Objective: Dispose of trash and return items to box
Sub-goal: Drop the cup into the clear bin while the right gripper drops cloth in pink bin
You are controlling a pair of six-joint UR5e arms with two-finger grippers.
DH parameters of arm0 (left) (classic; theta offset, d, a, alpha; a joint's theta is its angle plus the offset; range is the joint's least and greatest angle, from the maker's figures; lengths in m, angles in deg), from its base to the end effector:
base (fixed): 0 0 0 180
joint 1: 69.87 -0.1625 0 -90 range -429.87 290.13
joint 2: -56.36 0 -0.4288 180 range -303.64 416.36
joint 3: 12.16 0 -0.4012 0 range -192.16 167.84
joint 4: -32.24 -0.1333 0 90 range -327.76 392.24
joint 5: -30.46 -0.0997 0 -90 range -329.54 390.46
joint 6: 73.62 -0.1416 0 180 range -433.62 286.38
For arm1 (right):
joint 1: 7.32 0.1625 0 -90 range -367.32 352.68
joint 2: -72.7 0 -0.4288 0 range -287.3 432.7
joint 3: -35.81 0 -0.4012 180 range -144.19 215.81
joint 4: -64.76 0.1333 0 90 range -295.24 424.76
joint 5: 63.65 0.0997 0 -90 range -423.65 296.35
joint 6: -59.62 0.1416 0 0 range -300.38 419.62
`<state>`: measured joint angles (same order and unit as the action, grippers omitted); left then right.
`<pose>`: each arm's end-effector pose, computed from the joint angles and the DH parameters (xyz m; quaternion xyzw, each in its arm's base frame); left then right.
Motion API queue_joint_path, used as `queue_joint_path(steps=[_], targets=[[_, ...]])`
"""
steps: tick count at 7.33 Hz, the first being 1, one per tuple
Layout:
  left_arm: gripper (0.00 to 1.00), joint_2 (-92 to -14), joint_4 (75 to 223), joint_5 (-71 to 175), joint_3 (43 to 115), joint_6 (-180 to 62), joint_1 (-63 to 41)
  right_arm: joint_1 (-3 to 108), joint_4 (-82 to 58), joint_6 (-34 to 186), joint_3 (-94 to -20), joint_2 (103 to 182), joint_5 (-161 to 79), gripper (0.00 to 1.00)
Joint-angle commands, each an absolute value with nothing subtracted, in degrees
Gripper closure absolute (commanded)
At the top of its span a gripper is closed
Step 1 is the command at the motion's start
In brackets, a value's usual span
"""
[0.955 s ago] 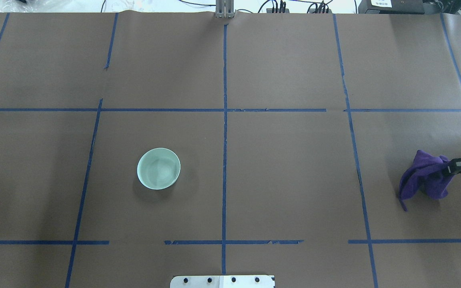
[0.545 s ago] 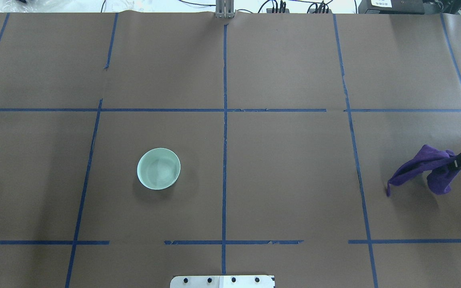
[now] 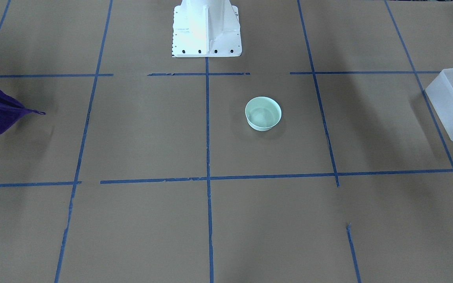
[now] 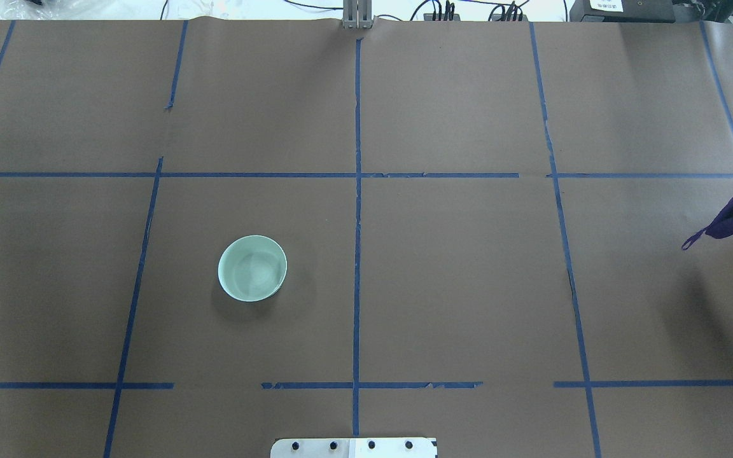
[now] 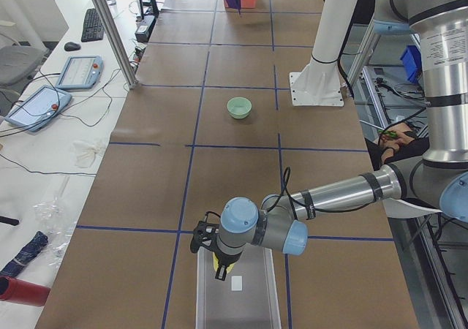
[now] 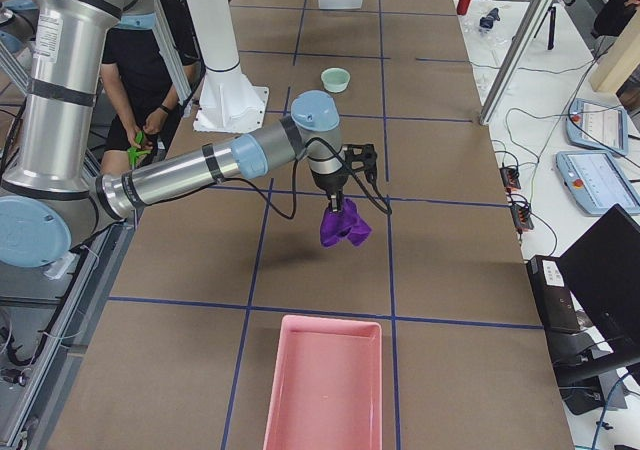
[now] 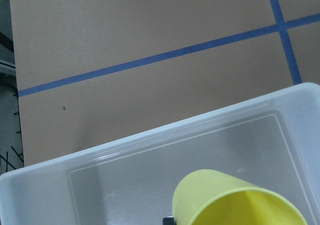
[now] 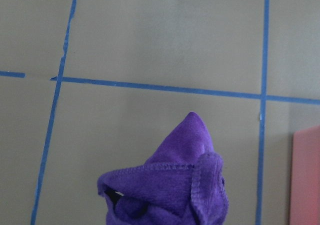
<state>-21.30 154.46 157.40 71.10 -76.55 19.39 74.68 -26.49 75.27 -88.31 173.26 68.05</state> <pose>-0.0429 -0.4109 0.8001 0.1145 0.3126 0.0664 0.9406 -0.0199 -0.4229 0.4836 0.1054 -0.3788 -0.0075 0.9194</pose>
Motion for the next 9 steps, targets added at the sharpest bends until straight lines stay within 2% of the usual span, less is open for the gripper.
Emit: queue_joint_path(steps=[1, 7, 8, 9], targets=[[1.00, -21.2, 155.6, 163.3, 69.2, -76.5, 19.0, 81.3, -38.2, 62.7, -88.7, 169.0, 67.5, 1.00], [0.99, -21.2, 155.7, 168.4, 65.5, -76.6, 17.7, 88.0, -38.5, 53.7, -88.4, 168.9, 62.8, 1.00], [0.49, -21.3, 155.7, 168.4, 65.4, -76.7, 17.7, 87.9, -38.5, 53.7, -88.3, 168.9, 62.2, 1.00], [0.20, -21.4, 156.1, 168.4, 65.4, -76.9, 17.7, 88.0, -38.5, 53.7, -88.3, 168.8, 62.1, 1.00]])
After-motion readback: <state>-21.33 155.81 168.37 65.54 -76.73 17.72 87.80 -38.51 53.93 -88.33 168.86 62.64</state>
